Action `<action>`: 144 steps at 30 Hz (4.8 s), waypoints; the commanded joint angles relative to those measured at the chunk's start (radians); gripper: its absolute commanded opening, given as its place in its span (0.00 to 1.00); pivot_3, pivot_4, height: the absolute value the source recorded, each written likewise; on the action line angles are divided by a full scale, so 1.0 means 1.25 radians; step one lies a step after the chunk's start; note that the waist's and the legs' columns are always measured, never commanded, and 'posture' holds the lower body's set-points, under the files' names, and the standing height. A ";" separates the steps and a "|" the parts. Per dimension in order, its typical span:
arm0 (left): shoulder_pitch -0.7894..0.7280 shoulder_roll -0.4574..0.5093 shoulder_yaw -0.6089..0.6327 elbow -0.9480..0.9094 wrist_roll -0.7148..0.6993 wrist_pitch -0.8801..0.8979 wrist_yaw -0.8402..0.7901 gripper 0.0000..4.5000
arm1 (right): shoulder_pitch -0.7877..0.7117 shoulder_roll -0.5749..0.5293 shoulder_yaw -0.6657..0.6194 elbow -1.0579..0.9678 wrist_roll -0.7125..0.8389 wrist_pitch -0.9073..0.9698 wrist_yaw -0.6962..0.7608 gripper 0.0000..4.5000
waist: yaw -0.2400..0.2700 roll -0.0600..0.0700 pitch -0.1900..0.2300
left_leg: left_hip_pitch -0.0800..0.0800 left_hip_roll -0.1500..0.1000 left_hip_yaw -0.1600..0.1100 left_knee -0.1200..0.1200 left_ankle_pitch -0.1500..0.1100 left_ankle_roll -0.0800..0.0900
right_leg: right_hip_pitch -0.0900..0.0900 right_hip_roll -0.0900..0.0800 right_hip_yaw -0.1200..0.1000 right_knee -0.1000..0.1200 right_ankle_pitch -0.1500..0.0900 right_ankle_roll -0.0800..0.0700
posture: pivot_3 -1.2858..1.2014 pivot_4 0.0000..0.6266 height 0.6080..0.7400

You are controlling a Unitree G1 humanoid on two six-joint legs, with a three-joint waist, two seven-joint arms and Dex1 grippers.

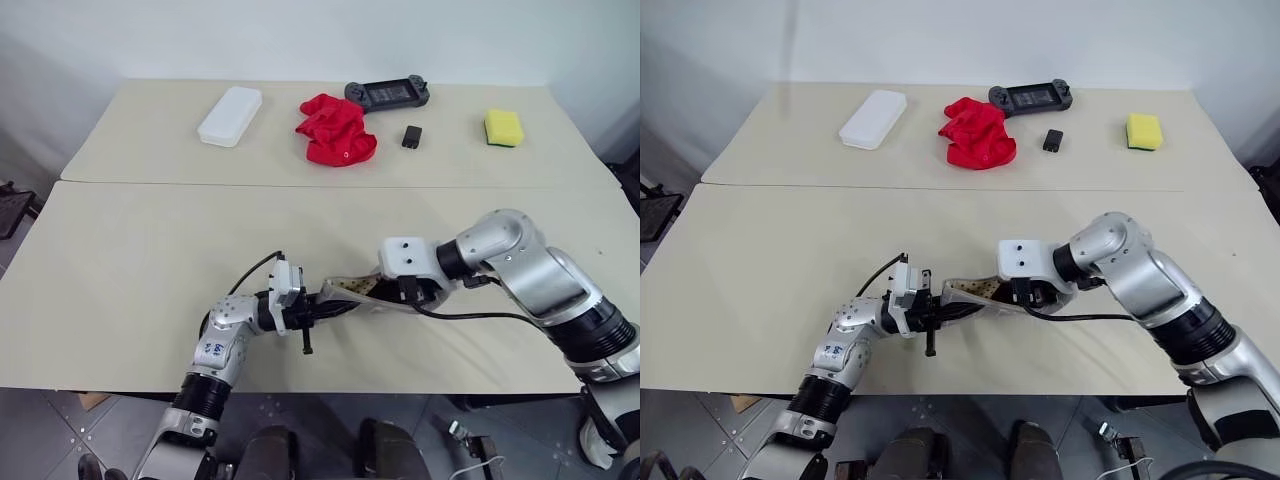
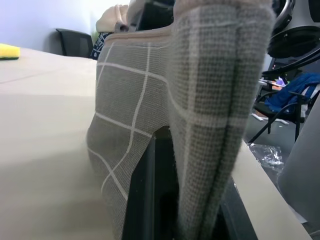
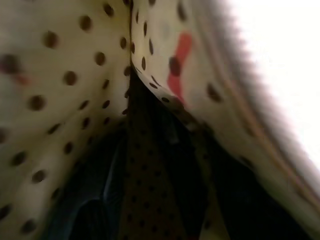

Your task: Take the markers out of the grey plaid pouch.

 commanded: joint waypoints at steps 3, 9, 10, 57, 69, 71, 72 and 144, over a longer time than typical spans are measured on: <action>-0.004 -0.013 -0.009 -0.010 -0.012 0.005 -0.009 0.00 | -0.010 0.043 0.065 0.054 -0.105 -0.014 -0.031 0.56 | -0.004 0.000 0.000 | 0.000 0.000 0.000 0.000 0.000 0.000 | 0.000 0.000 0.000 0.000 0.000 0.000 | 0.52 0.24 1.00; -0.010 -0.014 -0.003 -0.003 -0.013 0.006 -0.008 0.00 | 0.004 0.020 0.090 0.109 -0.195 -0.160 -0.023 0.56 | -0.010 0.000 0.000 | 0.001 0.000 0.001 0.000 0.000 0.000 | 0.001 0.000 0.000 0.000 0.000 0.000 | 0.52 0.24 1.00; -0.011 -0.014 -0.002 -0.001 -0.013 0.006 -0.008 0.00 | 0.006 0.021 0.088 0.115 -0.200 -0.165 -0.016 0.56 | -0.010 -0.001 0.000 | 0.001 0.000 0.001 0.000 0.000 0.000 | 0.001 0.000 0.000 0.000 0.000 0.000 | 0.52 0.24 1.00; 0.023 0.028 0.018 -0.043 -0.041 0.063 0.001 0.00 | 0.100 0.015 -0.410 0.314 0.255 -0.416 0.089 0.13 | -0.016 -0.002 -0.001 | 0.003 0.000 -0.002 0.000 0.000 0.000 | 0.006 0.000 -0.003 -0.002 0.000 0.000 | 0.52 0.24 1.00; 0.022 0.038 0.015 -0.049 -0.052 0.081 0.005 0.00 | 0.097 0.023 -0.454 0.257 0.386 -0.303 0.075 0.12 | -0.015 -0.002 -0.001 | 0.003 0.000 -0.002 0.000 0.000 0.000 | 0.007 0.000 -0.004 -0.003 0.000 0.000 | 0.52 0.24 1.00; 0.020 0.039 0.015 -0.050 -0.055 0.088 0.001 0.00 | 0.103 0.024 -0.486 0.188 0.484 -0.159 0.036 0.12 | -0.014 -0.001 0.000 | 0.003 0.001 -0.002 0.000 0.000 0.000 | 0.006 0.000 -0.004 -0.003 0.000 0.000 | 0.52 0.24 1.00; 0.020 0.040 0.016 -0.051 -0.056 0.091 -0.001 0.00 | 0.101 0.026 -0.506 0.157 0.538 -0.086 0.009 0.12 | -0.014 -0.001 0.000 | 0.003 0.001 -0.003 0.000 0.000 0.000 | 0.006 0.000 -0.004 -0.002 0.000 0.000 | 0.52 0.24 1.00; 0.506 0.288 0.746 -0.321 -0.925 0.536 1.056 0.64 | 0.415 0.167 -0.595 0.258 0.440 -0.607 0.088 1.00 | -0.003 0.000 0.000 | 0.005 0.000 -0.001 -0.002 -0.002 0.001 | 0.002 0.001 0.007 -0.001 0.000 0.000 | 0.52 0.24 1.00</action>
